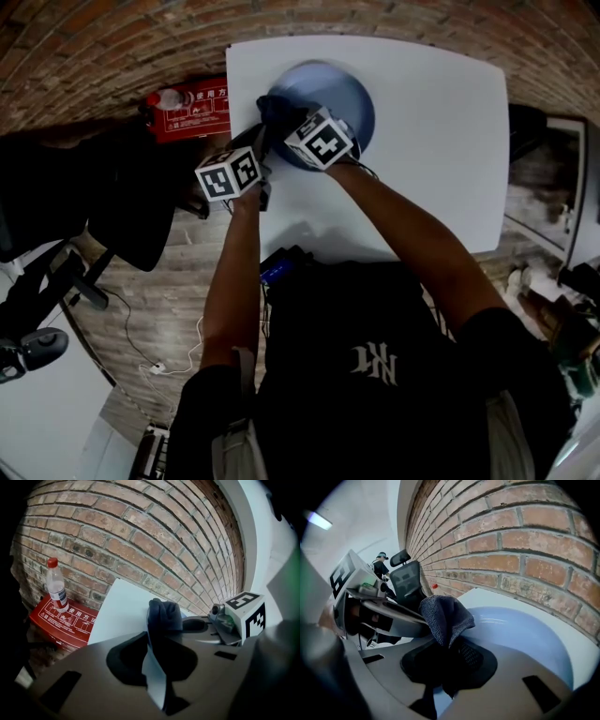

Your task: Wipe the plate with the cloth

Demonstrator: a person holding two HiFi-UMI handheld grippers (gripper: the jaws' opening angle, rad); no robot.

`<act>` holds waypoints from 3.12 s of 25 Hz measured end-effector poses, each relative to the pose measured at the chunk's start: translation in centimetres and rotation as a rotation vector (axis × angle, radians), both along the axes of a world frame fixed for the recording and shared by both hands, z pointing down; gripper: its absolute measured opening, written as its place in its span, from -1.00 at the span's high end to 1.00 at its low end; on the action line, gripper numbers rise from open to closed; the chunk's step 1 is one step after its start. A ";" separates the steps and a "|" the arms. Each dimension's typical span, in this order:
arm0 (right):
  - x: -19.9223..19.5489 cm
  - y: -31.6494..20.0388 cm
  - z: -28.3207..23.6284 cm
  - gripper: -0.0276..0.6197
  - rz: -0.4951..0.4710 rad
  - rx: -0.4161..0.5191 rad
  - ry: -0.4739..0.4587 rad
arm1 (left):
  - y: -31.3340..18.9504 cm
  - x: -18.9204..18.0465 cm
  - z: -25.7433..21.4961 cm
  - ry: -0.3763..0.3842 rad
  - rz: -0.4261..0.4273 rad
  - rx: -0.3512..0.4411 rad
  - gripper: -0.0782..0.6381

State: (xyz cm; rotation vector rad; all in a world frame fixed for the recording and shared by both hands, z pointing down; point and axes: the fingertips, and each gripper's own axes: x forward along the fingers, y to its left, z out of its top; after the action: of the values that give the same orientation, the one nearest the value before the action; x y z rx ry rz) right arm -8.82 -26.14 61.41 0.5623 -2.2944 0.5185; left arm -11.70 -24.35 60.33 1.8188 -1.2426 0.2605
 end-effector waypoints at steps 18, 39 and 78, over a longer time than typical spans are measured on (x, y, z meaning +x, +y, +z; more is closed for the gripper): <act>9.4 -3.0 0.1 0.64 0.062 0.101 0.195 | 0.0 -0.3 0.0 -0.014 -0.002 0.005 0.68; 14.7 -4.4 -1.2 0.64 0.137 0.115 0.237 | 0.4 0.3 -0.1 -0.016 0.008 -0.007 0.69; 7.6 2.2 0.4 0.64 -0.029 -0.037 0.145 | 0.6 0.1 0.0 0.032 0.000 -0.007 0.69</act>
State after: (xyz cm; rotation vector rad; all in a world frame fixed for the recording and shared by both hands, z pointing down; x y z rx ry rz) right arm -1.17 -23.91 61.78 0.5307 -2.1480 0.4892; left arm -11.63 -23.76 60.33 1.8097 -1.2184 0.2350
